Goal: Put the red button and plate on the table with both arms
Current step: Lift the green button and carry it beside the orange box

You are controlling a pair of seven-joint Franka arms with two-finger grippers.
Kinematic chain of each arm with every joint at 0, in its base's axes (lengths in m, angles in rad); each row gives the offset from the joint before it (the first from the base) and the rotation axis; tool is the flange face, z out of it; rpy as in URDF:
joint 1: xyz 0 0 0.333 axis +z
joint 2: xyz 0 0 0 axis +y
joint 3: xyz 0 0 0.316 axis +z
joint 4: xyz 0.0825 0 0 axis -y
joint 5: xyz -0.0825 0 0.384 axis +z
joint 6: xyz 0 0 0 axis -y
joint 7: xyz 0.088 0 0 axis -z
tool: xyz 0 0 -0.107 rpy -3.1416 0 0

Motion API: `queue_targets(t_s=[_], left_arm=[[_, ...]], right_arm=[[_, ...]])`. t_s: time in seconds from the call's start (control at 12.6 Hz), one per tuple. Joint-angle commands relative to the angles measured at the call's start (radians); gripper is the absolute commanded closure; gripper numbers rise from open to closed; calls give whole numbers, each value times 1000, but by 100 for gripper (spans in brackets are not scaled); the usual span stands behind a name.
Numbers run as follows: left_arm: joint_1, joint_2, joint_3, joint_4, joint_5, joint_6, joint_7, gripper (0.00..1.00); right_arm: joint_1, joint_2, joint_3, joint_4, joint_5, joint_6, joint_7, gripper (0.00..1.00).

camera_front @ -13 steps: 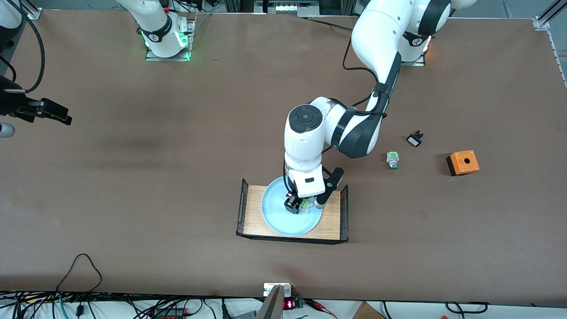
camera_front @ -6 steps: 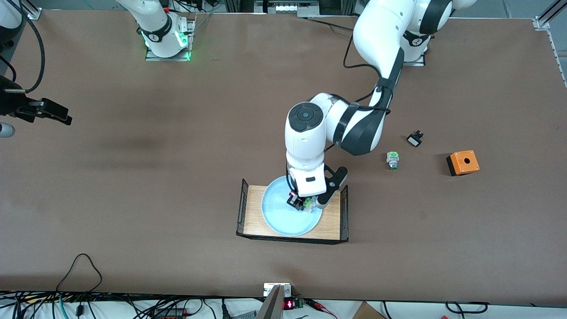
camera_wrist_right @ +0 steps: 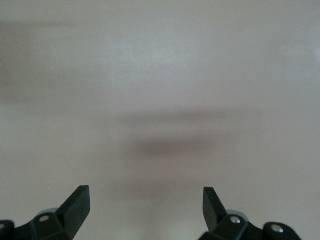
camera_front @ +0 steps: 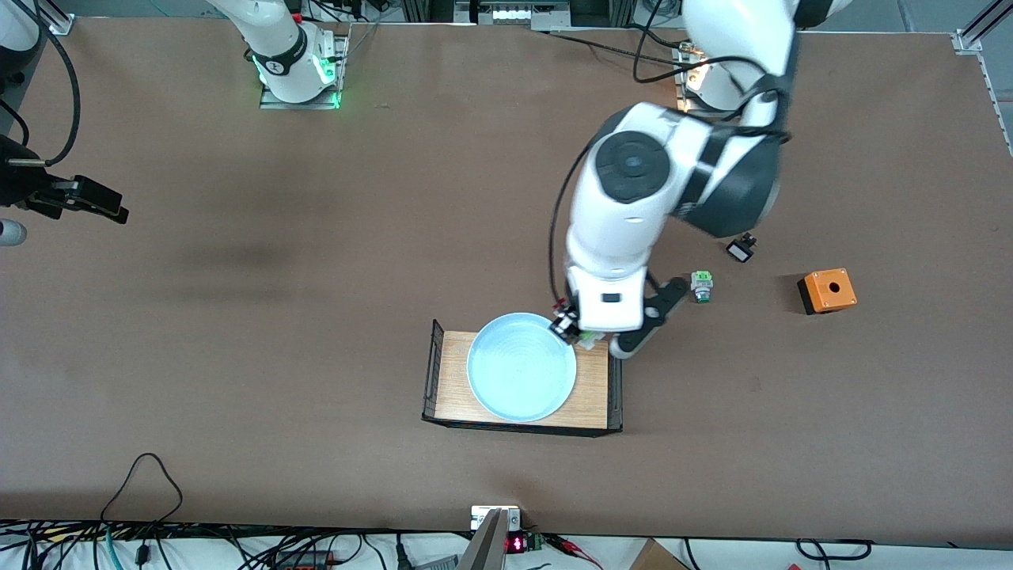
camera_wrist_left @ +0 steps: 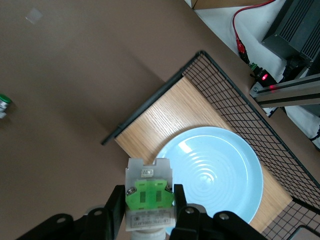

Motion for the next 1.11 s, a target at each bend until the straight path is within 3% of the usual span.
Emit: queue_targets(t_s=[0.0, 0.48, 0.71, 0.87, 1.03], left_arm=[[74, -85, -1, -58, -65, -92, 207, 100], [228, -271, 2, -349, -70, -140, 655, 100], [324, -309, 3, -442, -65, -120, 874, 100], [375, -340, 2, -533, -69, -50, 1012, 100], [410, -383, 0, -687, -70, 83, 1130, 100]], right_arm=[[-2, -7, 4, 5, -3, 14, -1, 0], [6, 29, 12, 28, -5, 16, 2, 0], [25, 29, 12, 28, -9, 2, 1, 0], [30, 25, 13, 29, 20, 0, 24, 0], [68, 25, 13, 29, 55, -12, 166, 0]])
